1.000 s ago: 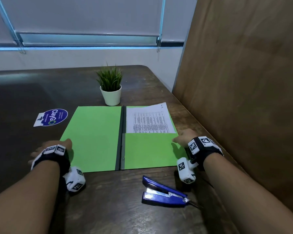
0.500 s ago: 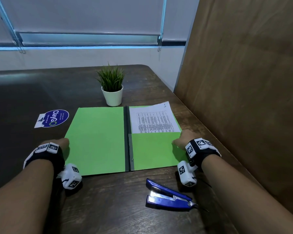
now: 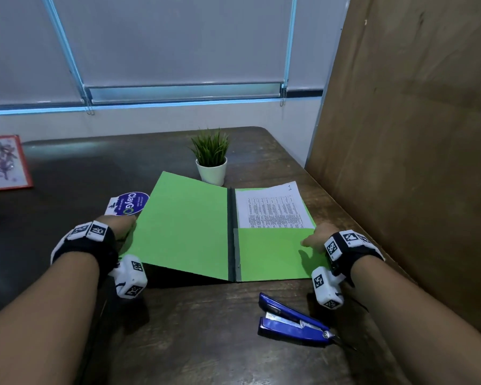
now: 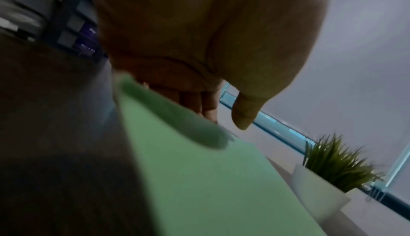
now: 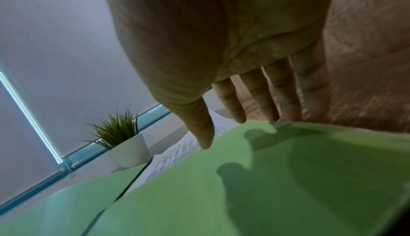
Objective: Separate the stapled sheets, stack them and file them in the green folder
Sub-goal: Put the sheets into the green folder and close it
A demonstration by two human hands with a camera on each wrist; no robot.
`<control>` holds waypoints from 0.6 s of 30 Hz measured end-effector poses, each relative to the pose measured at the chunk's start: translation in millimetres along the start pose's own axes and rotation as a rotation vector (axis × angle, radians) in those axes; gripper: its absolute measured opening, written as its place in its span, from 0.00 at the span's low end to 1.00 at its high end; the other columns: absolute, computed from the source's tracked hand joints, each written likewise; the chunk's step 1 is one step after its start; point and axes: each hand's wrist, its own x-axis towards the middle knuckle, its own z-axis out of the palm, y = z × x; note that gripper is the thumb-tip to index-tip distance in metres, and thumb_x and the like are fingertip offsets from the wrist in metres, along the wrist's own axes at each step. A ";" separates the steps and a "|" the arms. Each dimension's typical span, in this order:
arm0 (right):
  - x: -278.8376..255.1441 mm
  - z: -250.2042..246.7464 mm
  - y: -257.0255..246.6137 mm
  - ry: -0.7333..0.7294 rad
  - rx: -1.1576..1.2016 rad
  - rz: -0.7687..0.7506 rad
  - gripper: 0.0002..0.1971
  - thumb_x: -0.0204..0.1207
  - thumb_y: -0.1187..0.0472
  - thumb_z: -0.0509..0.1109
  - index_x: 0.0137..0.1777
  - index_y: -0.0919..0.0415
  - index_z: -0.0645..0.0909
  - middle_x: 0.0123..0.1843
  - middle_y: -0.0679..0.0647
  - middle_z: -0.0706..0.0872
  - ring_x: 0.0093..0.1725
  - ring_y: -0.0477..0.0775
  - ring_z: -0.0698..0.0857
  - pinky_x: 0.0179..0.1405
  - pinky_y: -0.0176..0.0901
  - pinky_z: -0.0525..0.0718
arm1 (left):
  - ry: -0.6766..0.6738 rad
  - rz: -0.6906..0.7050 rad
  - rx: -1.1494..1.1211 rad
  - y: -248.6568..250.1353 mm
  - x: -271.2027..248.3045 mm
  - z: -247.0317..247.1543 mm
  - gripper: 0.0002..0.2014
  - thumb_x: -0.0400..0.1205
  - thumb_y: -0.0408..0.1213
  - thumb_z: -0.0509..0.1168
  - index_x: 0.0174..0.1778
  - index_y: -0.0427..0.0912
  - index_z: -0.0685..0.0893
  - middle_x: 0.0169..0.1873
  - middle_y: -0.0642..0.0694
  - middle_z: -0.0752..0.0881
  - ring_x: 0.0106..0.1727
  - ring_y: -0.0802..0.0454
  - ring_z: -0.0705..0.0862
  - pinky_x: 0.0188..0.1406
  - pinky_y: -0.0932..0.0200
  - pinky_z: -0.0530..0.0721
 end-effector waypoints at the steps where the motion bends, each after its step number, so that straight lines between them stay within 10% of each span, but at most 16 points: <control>1: -4.1 -4.3 -1.8 -0.006 0.012 -0.012 0.24 0.72 0.47 0.80 0.58 0.66 0.84 0.48 0.58 0.85 0.47 0.59 0.84 0.43 0.44 0.79 | 0.017 0.003 -0.010 8.6 -18.0 -9.0 0.23 0.78 0.54 0.70 0.53 0.36 0.79 0.32 0.26 0.80 0.25 0.44 0.74 0.30 0.56 0.73; 4: -20.9 -21.3 -10.5 0.046 0.033 -0.076 0.25 0.73 0.47 0.79 0.60 0.67 0.84 0.50 0.60 0.86 0.46 0.58 0.82 0.43 0.43 0.76 | 0.012 0.103 -0.137 44.8 -63.7 -21.1 0.22 0.87 0.52 0.63 0.45 0.32 0.82 0.21 0.40 0.80 0.14 0.50 0.76 0.12 0.67 0.72; 11: -56.1 -85.3 -22.4 0.204 0.120 -0.290 0.22 0.76 0.42 0.72 0.55 0.62 0.85 0.57 0.59 0.88 0.57 0.62 0.86 0.48 0.42 0.78 | -0.366 0.351 -0.221 132.2 -150.4 47.2 0.37 0.83 0.71 0.49 0.54 0.41 0.87 0.45 0.44 0.94 0.38 0.43 0.92 0.37 0.57 0.77; 18: -34.7 -116.2 -1.3 0.308 0.320 -0.323 0.21 0.81 0.46 0.69 0.54 0.66 0.89 0.53 0.60 0.91 0.56 0.62 0.87 0.55 0.48 0.82 | -0.596 0.369 0.035 133.8 -136.9 166.2 0.26 0.87 0.63 0.53 0.64 0.48 0.84 0.59 0.50 0.89 0.59 0.44 0.85 0.57 0.51 0.79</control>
